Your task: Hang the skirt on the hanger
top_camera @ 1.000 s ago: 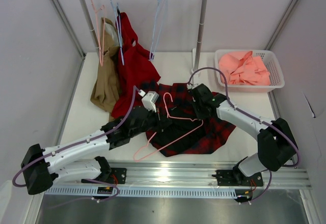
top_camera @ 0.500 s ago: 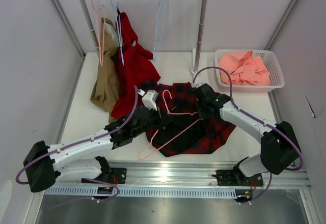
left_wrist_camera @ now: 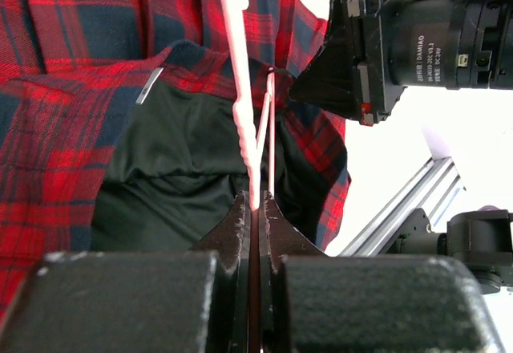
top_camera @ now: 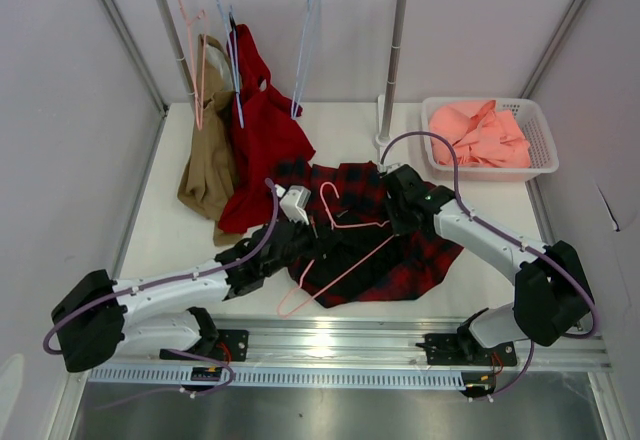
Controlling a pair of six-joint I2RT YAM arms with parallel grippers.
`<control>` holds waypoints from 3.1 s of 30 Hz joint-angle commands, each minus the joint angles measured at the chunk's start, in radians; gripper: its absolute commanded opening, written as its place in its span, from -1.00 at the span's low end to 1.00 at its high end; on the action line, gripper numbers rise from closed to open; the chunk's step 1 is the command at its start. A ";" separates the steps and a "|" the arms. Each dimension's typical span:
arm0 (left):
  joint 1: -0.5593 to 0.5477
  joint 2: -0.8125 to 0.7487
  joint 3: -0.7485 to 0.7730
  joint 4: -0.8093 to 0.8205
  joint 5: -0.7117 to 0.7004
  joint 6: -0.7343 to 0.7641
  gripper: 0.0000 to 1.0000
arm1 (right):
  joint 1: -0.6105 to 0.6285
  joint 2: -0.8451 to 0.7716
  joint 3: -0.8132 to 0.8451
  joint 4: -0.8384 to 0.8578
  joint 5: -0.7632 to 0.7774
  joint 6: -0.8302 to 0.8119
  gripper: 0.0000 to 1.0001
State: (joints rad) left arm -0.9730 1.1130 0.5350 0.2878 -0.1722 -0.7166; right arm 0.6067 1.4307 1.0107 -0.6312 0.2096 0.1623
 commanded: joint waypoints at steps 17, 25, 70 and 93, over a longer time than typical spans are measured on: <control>-0.035 0.188 -0.018 0.404 -0.012 0.011 -1.00 | -0.027 -0.004 -0.014 -0.010 -0.004 0.060 -0.78; -0.052 0.257 0.010 0.458 -0.019 0.013 -1.00 | -0.035 -0.016 -0.049 -0.009 -0.007 0.101 -0.73; -0.081 0.427 0.126 0.427 -0.033 0.025 -1.00 | -0.166 -0.131 -0.199 0.024 -0.003 0.350 -0.18; -0.086 0.585 0.270 0.387 0.066 0.126 -1.00 | -0.265 -0.282 -0.087 0.197 -0.286 0.221 0.04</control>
State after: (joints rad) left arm -1.0515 1.6775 0.7574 0.6674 -0.1509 -0.6361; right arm 0.3454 1.1648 0.8719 -0.5339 0.0292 0.4282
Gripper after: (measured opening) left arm 0.025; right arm 0.523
